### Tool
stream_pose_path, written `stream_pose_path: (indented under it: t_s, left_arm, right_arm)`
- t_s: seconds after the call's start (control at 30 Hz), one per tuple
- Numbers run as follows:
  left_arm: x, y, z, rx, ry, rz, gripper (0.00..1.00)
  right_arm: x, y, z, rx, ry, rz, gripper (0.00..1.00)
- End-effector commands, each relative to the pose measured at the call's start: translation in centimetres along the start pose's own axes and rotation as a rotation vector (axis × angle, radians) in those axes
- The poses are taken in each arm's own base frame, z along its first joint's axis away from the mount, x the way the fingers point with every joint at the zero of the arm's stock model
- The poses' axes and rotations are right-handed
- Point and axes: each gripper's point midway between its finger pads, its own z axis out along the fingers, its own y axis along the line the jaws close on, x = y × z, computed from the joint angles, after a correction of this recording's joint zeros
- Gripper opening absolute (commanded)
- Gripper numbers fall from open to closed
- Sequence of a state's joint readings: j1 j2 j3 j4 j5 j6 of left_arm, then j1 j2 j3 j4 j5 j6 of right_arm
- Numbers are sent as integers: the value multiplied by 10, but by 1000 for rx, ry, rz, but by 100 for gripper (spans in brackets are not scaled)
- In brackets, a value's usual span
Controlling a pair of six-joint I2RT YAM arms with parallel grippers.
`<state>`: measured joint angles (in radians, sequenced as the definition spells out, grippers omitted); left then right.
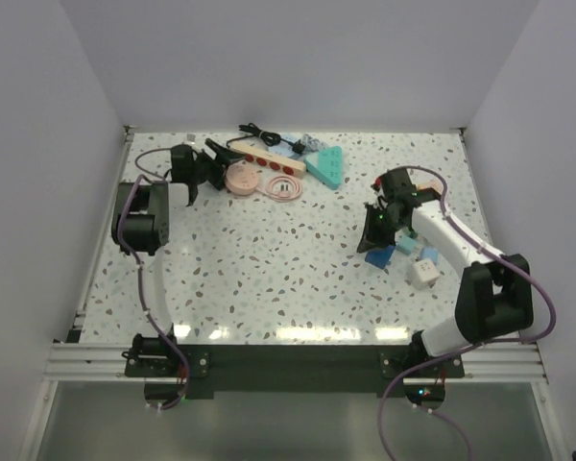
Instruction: Pull the plug off the socket
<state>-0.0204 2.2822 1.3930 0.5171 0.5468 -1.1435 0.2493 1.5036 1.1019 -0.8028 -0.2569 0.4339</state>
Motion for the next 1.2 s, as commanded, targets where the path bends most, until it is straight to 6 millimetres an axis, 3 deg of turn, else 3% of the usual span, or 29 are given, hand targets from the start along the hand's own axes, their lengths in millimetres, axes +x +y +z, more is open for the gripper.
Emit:
stream_pose_path:
  t_s: [0.0,0.1,0.17,0.2,0.27,0.33,0.53,0.7,0.83,0.97,1.07,1.17]
  left_arm:
    - [-35,-40,-37,65,-125,50,92]
    - [-33,-51,-53,50,-133,79,94]
    - [-24,-48,-61,31,-123,91,96]
    - [-23,-58,-69,47,-126,105,96]
    - [-15,-52,-76,28,-116,109,100]
    - [-7,-51,-82,18,-89,122,100]
    - [10,-29,-85,-35,-32,130,100]
    - [16,-4,-76,-80,-3,123,100]
    - [7,0,-61,-69,-1,126,100]
    - [-5,4,-43,-64,-21,114,100]
    - [-20,0,-31,-75,-51,97,100]
    - [-34,13,-19,-170,-91,56,100]
  right_arm:
    - [26,-9,-4,1,26,18,0]
    - [40,-23,3,47,51,24,0]
    - [45,-34,11,89,64,33,0]
    - [44,-42,17,127,70,40,0]
    - [34,-44,23,150,53,41,0]
    - [28,-61,32,247,53,61,0]
    - [-12,-88,38,416,-37,109,0]
    - [-42,-110,40,492,-86,193,0]
    - [-60,-124,40,487,-103,267,0]
    - [-77,-115,39,437,-155,283,0]
    - [-89,-93,44,313,-161,263,0]
    - [-91,-75,45,219,-143,244,6]
